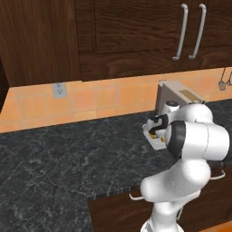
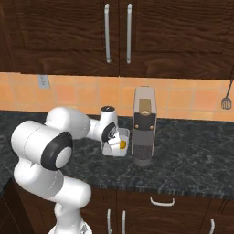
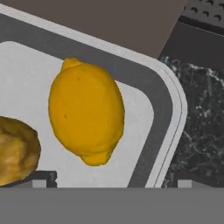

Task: Take the meat container that has the steak and place it on the second highest rack of the freezer. Then take the vegetable container that has the squash and lemon and place it on the highest rack of the freezer.

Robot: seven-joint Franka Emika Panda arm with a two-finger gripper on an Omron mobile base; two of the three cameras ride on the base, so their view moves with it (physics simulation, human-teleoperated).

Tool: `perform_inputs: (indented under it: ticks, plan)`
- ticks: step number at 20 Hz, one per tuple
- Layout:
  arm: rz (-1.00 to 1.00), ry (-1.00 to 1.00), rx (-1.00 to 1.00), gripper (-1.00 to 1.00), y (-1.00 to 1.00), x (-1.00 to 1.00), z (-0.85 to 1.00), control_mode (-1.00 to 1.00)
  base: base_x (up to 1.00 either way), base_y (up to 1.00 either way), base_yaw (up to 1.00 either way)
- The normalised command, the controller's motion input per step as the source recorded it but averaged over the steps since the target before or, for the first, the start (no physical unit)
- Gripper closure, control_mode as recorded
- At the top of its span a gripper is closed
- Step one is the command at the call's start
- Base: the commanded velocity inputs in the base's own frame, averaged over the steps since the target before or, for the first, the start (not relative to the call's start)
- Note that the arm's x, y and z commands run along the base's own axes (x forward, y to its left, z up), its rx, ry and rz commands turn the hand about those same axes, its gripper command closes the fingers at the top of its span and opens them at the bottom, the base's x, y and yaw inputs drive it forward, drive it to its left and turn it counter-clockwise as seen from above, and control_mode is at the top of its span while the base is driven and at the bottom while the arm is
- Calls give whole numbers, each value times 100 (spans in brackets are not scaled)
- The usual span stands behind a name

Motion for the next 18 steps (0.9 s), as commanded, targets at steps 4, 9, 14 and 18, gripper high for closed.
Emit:
perform_inputs:
  ticks: [4, 9, 14, 18]
  plan:
    - [-5, 0, 0, -100, 0, 0, -32, -100, 0, 0, 0]
    - [-1, 0, 0, -100, 0, 0, -19, -100, 0, 0, 0]
    - [0, -1, 0, -100, 0, 0, -9, -100, 0, 0, 0]
    - [0, 0, 0, -100, 0, 0, 0, -100, 0, 0, 0]
